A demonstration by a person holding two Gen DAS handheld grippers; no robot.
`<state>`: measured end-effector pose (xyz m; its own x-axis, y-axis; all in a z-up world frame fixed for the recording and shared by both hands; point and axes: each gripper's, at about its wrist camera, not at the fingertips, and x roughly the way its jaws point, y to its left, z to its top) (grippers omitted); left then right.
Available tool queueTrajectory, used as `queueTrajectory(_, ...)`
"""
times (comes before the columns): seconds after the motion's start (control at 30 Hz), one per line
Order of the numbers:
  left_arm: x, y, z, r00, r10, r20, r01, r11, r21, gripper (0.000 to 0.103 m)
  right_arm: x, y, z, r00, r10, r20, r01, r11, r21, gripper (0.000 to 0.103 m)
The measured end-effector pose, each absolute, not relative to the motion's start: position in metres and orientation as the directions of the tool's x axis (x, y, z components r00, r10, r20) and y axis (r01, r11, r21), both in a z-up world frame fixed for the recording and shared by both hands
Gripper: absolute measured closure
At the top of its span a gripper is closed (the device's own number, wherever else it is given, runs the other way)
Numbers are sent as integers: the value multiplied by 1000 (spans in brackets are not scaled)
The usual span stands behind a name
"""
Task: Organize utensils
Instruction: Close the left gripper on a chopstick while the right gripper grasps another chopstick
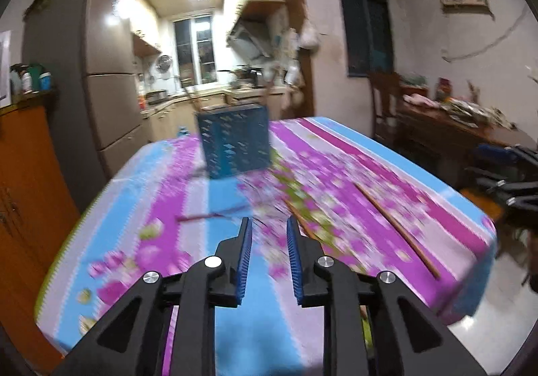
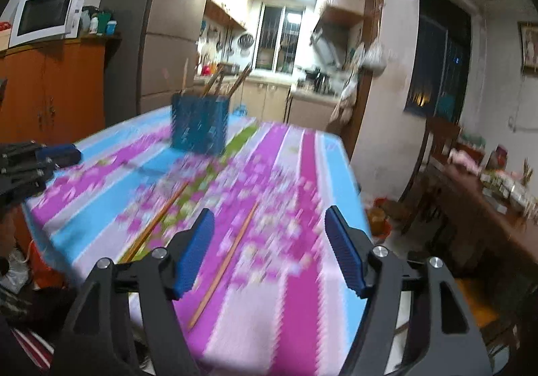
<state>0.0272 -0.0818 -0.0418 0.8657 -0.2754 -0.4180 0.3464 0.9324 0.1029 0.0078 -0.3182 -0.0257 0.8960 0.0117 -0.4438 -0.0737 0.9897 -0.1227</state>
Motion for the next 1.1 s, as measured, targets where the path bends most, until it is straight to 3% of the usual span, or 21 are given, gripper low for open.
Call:
queueTrajectory(0.07,17,-92,-51,844,-320,-430,397,913,100,75,-2,-313,-42,887,22,-461,-61,996,-71,38)
queueTrajectory(0.23,10,-115,-78,748,-399,-530,502,863,59,73,-26,-312,-69,886,33,-462,3,997,78,38)
queueTrajectory(0.4,7,-120,-98,681,-433,-591,542,841,8,73,-46,-310,-78,898,8,-440,33,996,86,39)
queueTrajectory(0.63,19,-135,-118,675,-406,-616,508,861,-10,73,-45,-306,-89,890,10,-455,28,997,77,57)
queueTrajectory(0.73,23,-137,-124,693,-386,-609,476,879,-15,73,-44,-303,-93,893,8,-450,31,996,78,66)
queueTrajectory(0.83,26,-133,-127,726,-364,-583,427,903,-33,73,-41,-296,-96,895,14,-445,19,998,68,67)
queueTrajectory(1.0,18,-133,-133,789,-322,-523,383,924,9,89,-32,-280,-101,895,25,-445,-9,999,38,68)
queueTrajectory(1.1,17,-132,-132,797,-319,-513,381,924,17,92,-24,-279,-107,883,5,-469,8,1000,26,79)
